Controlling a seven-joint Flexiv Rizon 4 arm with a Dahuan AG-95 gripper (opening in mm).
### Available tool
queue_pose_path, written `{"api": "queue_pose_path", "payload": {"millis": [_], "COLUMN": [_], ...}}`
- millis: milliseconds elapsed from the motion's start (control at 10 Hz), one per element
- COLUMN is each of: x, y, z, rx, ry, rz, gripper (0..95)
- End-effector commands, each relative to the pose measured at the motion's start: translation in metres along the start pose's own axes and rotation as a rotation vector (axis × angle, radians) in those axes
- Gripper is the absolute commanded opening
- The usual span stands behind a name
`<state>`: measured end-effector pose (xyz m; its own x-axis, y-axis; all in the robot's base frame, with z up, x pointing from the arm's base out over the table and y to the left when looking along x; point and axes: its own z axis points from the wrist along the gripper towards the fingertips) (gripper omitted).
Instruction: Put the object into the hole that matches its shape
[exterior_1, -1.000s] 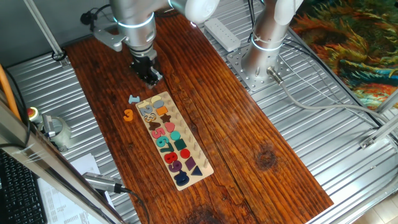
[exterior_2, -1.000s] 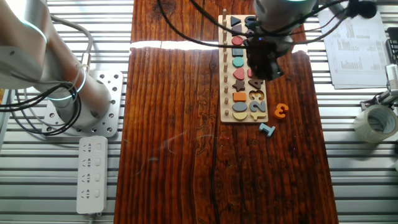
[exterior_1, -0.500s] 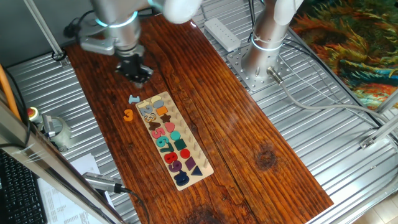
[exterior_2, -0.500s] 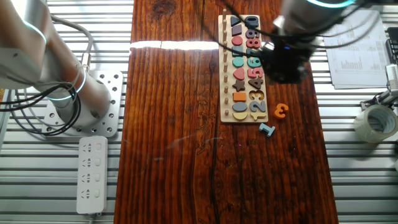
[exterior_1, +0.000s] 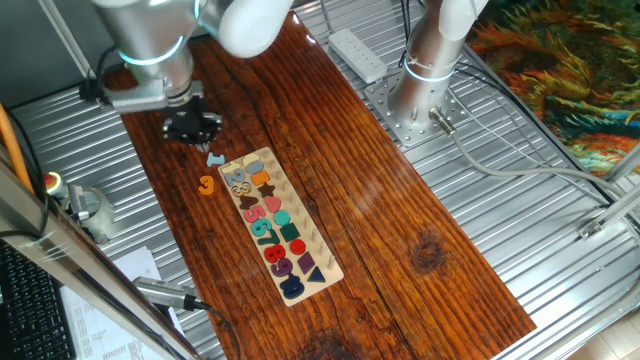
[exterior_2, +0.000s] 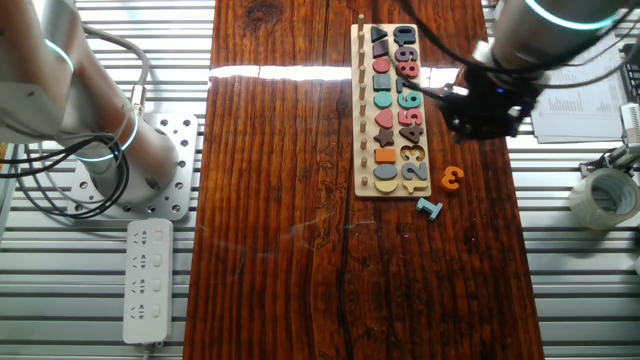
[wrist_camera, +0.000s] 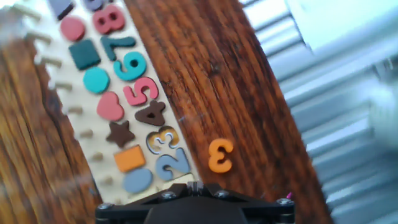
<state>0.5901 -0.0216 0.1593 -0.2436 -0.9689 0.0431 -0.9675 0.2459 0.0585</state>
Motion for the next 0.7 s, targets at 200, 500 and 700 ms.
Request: {"api": "queue_pose_path", "payload": {"millis": [200,500,700], "x": [-0.002,0.006,0.006], "y": [-0.012,-0.004,-0.005], "z": [0.021,0.034,0.048], "rx": [0.023,0.021,0.002], "ry": [0.052,0.034,0.027], "rz": [-0.461,-0.586,-0.703], "gripper": [19.0,19.0,38.0]}}
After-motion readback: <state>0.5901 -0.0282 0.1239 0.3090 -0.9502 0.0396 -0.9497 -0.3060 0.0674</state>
